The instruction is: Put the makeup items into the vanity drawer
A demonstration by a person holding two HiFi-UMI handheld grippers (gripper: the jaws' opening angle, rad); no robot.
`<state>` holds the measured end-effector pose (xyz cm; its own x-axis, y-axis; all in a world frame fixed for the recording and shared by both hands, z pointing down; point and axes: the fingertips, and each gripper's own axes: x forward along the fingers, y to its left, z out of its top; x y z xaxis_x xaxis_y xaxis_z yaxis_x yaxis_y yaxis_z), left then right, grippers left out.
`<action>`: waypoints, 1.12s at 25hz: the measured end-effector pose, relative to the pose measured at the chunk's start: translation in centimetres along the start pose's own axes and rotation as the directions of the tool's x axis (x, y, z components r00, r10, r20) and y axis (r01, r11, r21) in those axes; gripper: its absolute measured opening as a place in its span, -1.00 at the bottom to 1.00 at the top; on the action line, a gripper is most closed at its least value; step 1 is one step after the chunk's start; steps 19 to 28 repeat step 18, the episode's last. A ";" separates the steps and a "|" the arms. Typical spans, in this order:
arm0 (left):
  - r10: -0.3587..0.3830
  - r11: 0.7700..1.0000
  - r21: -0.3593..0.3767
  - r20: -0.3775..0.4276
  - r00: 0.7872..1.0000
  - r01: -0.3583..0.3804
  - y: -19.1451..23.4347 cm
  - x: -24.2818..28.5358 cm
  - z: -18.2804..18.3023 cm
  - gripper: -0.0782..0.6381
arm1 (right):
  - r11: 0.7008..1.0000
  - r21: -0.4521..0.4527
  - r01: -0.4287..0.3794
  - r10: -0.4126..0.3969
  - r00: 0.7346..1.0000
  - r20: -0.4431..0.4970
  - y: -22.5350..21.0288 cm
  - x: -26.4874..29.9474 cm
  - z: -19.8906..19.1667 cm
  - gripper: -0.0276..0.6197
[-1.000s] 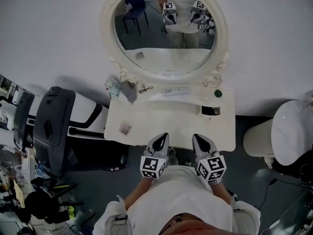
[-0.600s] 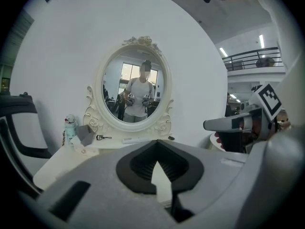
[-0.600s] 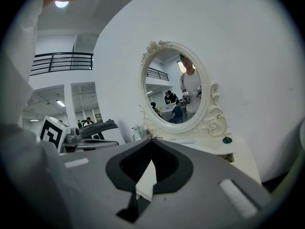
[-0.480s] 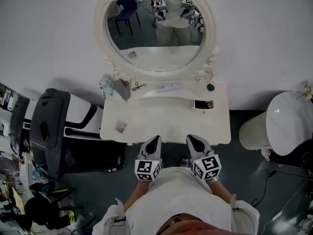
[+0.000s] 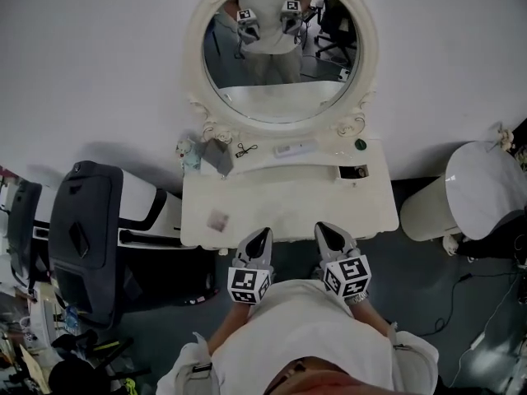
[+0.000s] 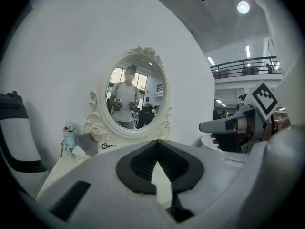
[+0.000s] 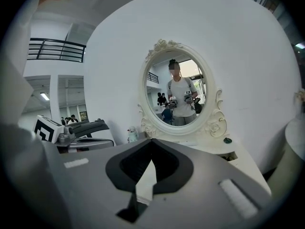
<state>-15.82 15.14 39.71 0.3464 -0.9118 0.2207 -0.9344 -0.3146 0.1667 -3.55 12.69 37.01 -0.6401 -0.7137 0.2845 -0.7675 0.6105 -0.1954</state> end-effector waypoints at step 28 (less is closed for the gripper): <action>-0.036 0.999 0.008 0.022 0.999 0.036 2.9 -5.6 -0.6 -0.76 | 0.999 0.003 0.048 -0.048 0.999 0.026 6.5 -1.5 -2.1 -0.90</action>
